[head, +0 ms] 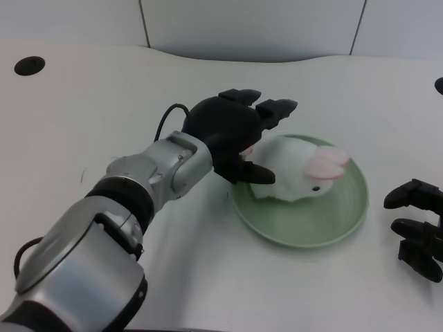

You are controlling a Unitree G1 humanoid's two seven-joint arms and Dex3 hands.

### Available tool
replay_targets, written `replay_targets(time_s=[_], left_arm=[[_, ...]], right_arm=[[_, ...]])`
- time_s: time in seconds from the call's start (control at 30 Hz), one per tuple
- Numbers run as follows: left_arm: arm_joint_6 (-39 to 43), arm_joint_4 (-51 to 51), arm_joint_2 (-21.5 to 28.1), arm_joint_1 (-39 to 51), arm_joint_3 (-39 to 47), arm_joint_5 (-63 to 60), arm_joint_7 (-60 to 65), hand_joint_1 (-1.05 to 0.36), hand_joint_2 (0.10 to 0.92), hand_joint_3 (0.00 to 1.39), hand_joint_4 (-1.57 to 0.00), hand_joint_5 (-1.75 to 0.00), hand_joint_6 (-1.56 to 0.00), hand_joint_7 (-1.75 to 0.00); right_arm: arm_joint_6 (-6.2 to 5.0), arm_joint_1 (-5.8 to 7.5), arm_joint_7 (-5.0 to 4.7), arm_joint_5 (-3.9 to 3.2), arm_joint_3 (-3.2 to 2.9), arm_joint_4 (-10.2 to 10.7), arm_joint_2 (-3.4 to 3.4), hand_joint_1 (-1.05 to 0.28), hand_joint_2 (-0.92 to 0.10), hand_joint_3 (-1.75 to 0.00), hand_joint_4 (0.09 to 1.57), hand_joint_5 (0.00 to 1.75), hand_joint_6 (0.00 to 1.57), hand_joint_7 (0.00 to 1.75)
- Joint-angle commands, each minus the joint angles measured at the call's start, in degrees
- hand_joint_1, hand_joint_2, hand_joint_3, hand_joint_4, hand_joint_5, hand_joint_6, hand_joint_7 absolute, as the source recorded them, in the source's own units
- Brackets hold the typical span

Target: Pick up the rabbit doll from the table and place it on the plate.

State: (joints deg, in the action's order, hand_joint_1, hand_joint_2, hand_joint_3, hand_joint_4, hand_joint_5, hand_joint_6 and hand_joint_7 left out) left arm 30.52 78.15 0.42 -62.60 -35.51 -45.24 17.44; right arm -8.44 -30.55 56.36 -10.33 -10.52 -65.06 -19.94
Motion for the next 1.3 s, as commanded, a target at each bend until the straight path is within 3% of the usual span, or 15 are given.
replay_targets(time_s=[0.03, 0.13, 0.23, 0.4, 0.47, 0.5, 0.53, 0.6, 0.73, 0.8, 0.9, 1.03, 1.1, 1.27, 1.3], left_arm=[[5.18, -1.14, 3.49, 0.18, 3.39, 3.65, -0.12, -0.98, 0.921, 0.58, -0.12, -0.03, -0.1, -0.02], [9.89, -1.61, 6.15, 1.82, 7.07, 7.61, -2.49, -0.93, 0.921, 0.51, -0.19, -0.08, -0.16, -0.04], [14.75, -2.23, 9.51, 3.85, 10.36, 11.16, -3.59, -0.83, 0.921, 0.43, -0.3, -0.16, -0.26, -0.08], [18.97, -2.54, 13.09, 6.45, 15.52, 16.31, -7.08, -0.77, 0.921, 0.38, -0.37, -0.23, -0.34, -0.09], [20.28, -2.26, 13.85, 8.9, 21.89, 24.08, -14.77, -0.75, 0.921, 0.36, -0.4, -0.27, -0.37, -0.09], [20.5, -2.24, 13.99, 9.89, 24.58, 27.35, -18.3, -0.75, 0.921, 0.35, -0.41, -0.28, -0.38, -0.09], [20.54, -2.36, 14.0, 11.3, 27.79, 31.39, -22.66, -0.76, 0.921, 0.35, -0.41, -0.29, -0.38, -0.09], [20.32, -2.93, 14.04, 14.02, 32.27, 37.03, -29.31, -0.75, 0.921, 0.37, -0.42, -0.31, -0.4, -0.08], [20.55, -4.09, 14.51, 18.6, 36.48, 41.68, -36.07, -0.75, 0.921, 0.42, -0.45, -0.36, -0.42, -0.08], [18.69, -4.5, 14.3, 21.91, 38.91, 44.8, -40.61, -0.77, 0.921, 0.43, -0.47, -0.38, -0.44, -0.08], [15.81, -5.36, 13.79, 24.96, 41.63, 48.25, -45.71, -0.8, 0.921, 0.43, -0.5, -0.4, -0.46, -0.08], [9.98, -7.46, 11.45, 29.0, 46.44, 54.52, -50.72, -0.77, 0.921, 0.42, -0.56, -0.43, -0.53, -0.1], [6.86, -8.87, 10.44, 29.99, 48.47, 57.61, -53.33, -0.72, 0.921, 0.4, -0.59, -0.54, -0.61, -0.11], [-1.85, -12.11, 8.9, 31.95, 51.74, 62.96, -58.51, -0.64, 0.921, 0.41, -0.52, -1.01, -0.75, -0.19], [-4.22, -12.69, 8.73, 32.33, 52.19, 63.82, -59.15, -0.63, 0.921, 0.4, -0.51, -1.19, -0.74, -0.38]], right_arm=[[-0.71, 0.94, -0.15, -0.29, -0.34, 0.26, -0.46, -0.4, -0.92, -0.03, 1.3, 1.75, 0.56, 1.75], [0.18, 0.82, 0.43, -0.76, -0.63, 0.17, -0.53, -0.39, -0.92, -0.03, 1.33, 1.75, 0.56, 1.75], [0.28, 0.79, 0.41, -0.63, -0.55, 0.17, -0.7, -0.38, -0.92, -0.04, 1.31, 1.75, 0.58, 1.75], [-1.77, 0.84, 1.37, -0.14, -0.19, -0.09, -0.89, -0.38, -0.92, -0.1, 1.38, 1.75, 0.78, 1.75], [-2.76, 0.9, 1.07, 0.31, 0.07, -0.15, -0.98, -0.38, -0.92, -0.12, 1.42, 1.75, 0.87, 1.75], [-3.01, 0.88, 1.13, 0.33, 0.07, -0.25, -0.98, -0.37, -0.92, -0.14, 1.44, 1.75, 0.9, 1.75], [-2.14, 0.69, 1.31, -0.08, -0.25, -0.51, -0.99, -0.36, -0.92, -0.14, 1.45, 1.75, 0.92, 1.75], [-1.24, 0.51, 0.61, -0.18, -0.45, -0.77, -1.05, -0.37, -0.92, -0.11, 1.4, 1.75, 0.75, 1.75], [-0.65, 0.11, 1.07, -0.3, -0.66, -1.49, -1.19, -0.39, -0.92, -0.08, 1.42, 1.75, 0.7, 1.75], [-0.05, 0.27, 1.0, -0.65, -0.99, -1.33, -1.31, -0.39, -0.92, -0.07, 1.4, 1.75, 0.59, 1.75], [-0.41, 0.2, 2.97, -1.16, -1.35, -1.77, -1.5, -0.36, -0.92, -0.1, 1.39, 1.75, 0.5, 1.75], [0.53, -0.27, 1.33, -0.75, -1.44, -2.11, -1.73, -0.37, -0.91, -0.06, 1.28, 1.75, 0.43, 1.75], [1.41, -0.59, 1.73, -0.84, -1.55, -2.54, -1.87, -0.37, -0.91, -0.04, 1.31, 1.75, 0.53, 1.75], [0.31, -0.53, 2.89, -0.59, -1.61, -3.0, -2.25, -0.4, -0.92, -0.04, 1.33, 1.75, 0.58, 1.75], [0.47, -0.56, 3.17, -0.7, -1.72, -3.08, -2.31, -0.37, -0.92, -0.04, 1.34, 1.75, 0.59, 1.75]])
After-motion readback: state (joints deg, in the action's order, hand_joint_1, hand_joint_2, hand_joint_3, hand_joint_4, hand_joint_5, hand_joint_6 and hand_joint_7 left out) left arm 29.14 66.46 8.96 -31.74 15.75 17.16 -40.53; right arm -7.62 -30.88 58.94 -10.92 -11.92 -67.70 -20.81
